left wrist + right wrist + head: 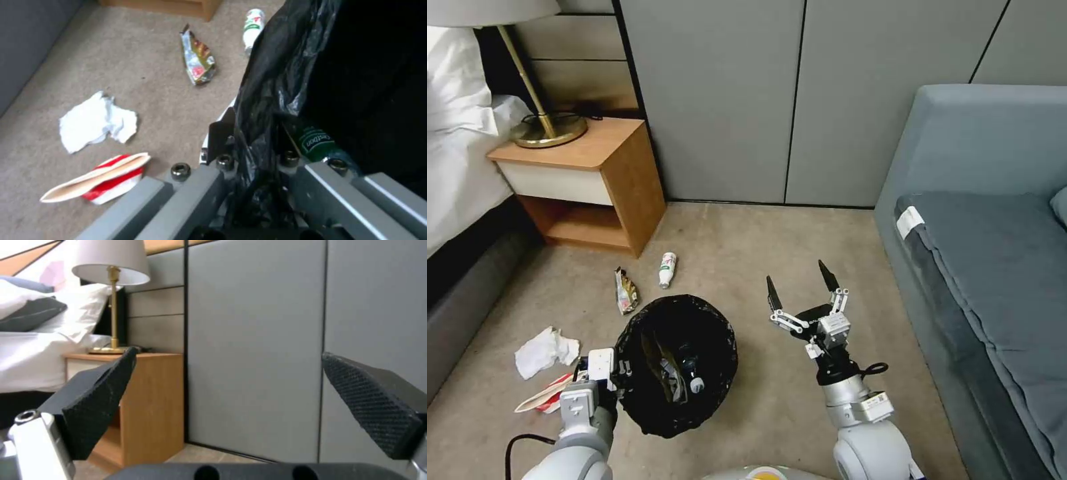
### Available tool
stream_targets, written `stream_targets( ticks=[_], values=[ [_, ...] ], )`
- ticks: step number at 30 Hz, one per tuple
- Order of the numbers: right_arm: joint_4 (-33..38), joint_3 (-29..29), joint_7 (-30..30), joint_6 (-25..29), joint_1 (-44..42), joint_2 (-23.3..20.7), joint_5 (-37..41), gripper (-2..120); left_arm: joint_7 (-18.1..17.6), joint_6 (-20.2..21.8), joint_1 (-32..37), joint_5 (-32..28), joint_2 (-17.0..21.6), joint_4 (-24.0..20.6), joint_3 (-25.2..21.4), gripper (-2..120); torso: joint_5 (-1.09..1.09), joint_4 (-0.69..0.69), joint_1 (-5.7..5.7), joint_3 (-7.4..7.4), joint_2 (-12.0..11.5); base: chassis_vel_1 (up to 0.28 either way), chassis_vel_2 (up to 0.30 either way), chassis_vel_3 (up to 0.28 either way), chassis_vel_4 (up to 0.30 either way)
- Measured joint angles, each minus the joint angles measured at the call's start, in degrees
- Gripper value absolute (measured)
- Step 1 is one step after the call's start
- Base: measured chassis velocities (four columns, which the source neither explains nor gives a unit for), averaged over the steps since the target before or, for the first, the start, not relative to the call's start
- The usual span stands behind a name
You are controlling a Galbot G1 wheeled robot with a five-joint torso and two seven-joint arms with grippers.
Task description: Pick up the trash bin, then pick up the garbage from the floor and place it into the trash bin.
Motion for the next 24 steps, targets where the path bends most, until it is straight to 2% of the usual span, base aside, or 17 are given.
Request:
stream_targets(
  ticks=[13,24],
  values=[
    [-0.74,-0.13,-1.33,0.54,0.61,-0.30,0.66,100,0.00,0.11,-0.26,-0.24,-0.04,0.00,-0.12,1,0.00,0.00,0.00,0.00,0.00,0.084,0.085,0.077,0.082],
    [-0.76,-0.03,-1.62,0.66,0.78,-0.42,0.58,100,0.00,0.15,-0.41,-0.44,0.01,0.04,-0.20,1,0.00,0.00,0.00,0.00,0.00,0.124,0.117,0.126,0.125]
  ],
)
